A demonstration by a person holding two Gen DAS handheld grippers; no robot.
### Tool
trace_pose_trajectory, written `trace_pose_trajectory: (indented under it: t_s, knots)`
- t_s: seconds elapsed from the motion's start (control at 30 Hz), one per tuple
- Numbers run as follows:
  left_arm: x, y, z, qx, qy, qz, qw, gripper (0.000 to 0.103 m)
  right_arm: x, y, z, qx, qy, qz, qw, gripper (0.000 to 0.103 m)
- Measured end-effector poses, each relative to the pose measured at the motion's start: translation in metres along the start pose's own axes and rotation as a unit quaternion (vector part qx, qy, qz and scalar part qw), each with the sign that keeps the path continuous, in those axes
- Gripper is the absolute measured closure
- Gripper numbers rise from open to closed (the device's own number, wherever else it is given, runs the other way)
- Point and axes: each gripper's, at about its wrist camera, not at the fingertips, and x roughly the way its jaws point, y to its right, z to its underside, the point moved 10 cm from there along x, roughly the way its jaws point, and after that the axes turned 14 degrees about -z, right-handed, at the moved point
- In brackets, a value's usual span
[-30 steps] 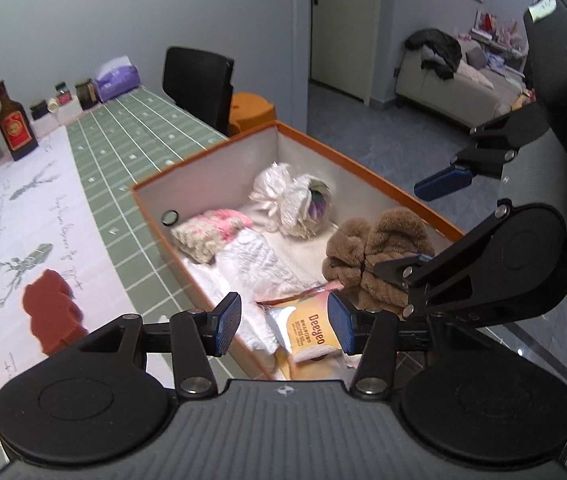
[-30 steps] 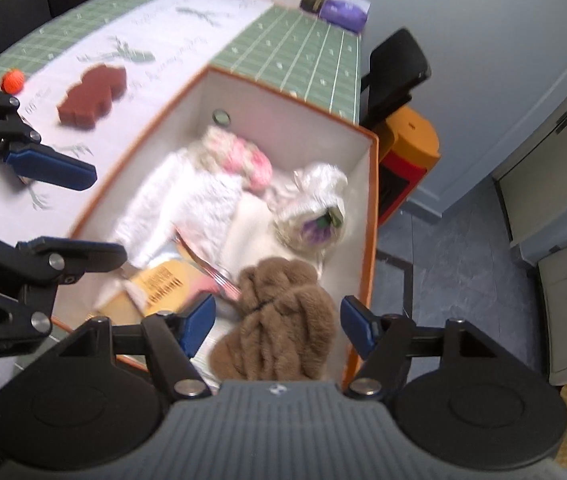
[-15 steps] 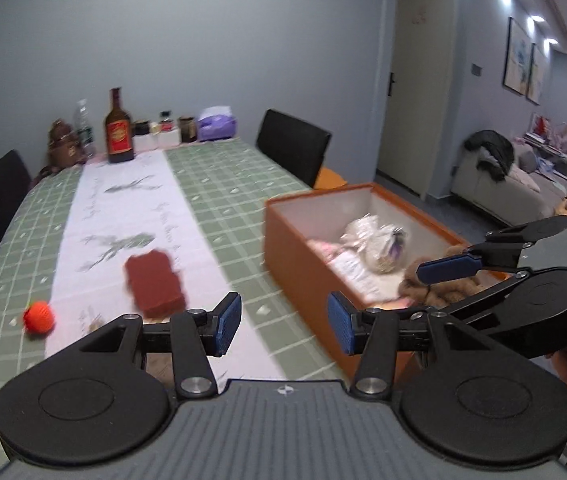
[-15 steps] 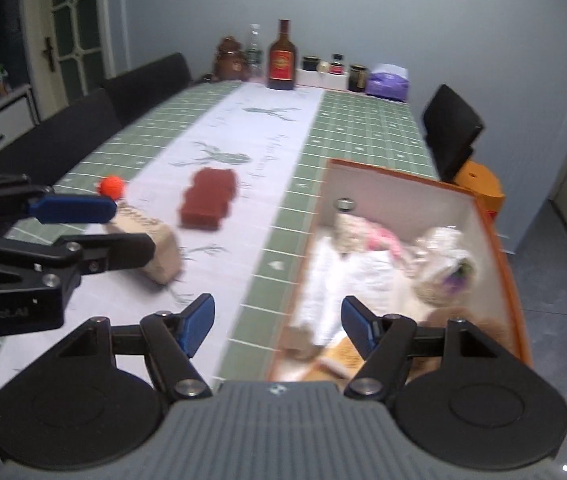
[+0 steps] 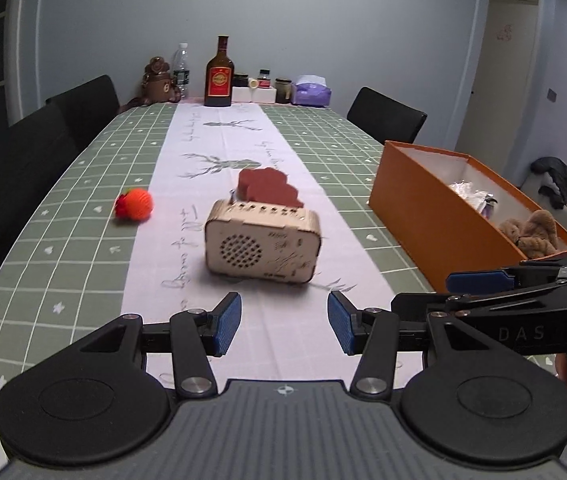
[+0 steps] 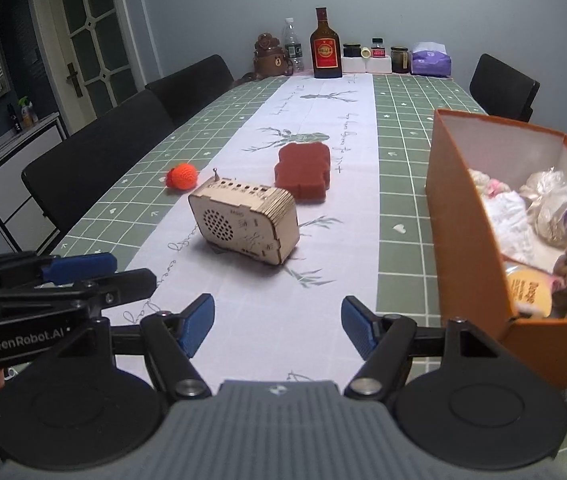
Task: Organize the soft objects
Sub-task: 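Open both grippers and withdraw from the orange box, then grasp the crocheted orange fruit with the left gripper while the right grasps the red bear sponge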
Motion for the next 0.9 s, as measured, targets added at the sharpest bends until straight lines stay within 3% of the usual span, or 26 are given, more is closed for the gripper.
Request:
trace_pose_trajectory:
  t_s: [0.23,0.57,0.63,0.9]
  knots:
    - [0.009,-0.029,0.009,-0.021,-0.010,-0.017,0.9996,0.045,0.020,0.002,0.005,0.010,-0.010,0.021,1.000,0.034]
    - [0.025,-0.074,-0.027,-0.072,-0.009,-0.049,0.9961,0.045,0.030,-0.004,-0.035,-0.019,-0.017,0.013,1.000,0.033]
    - [0.030,-0.078,-0.035,-0.075,-0.008,-0.057,0.9956,0.045,0.031,-0.006,-0.050,-0.025,-0.016,0.008,1.000,0.024]
    - [0.054,-0.088,-0.071,-0.096,-0.005,-0.072,0.9928,0.017,0.050,-0.007,-0.110,-0.054,-0.010,0.008,0.998,0.015]
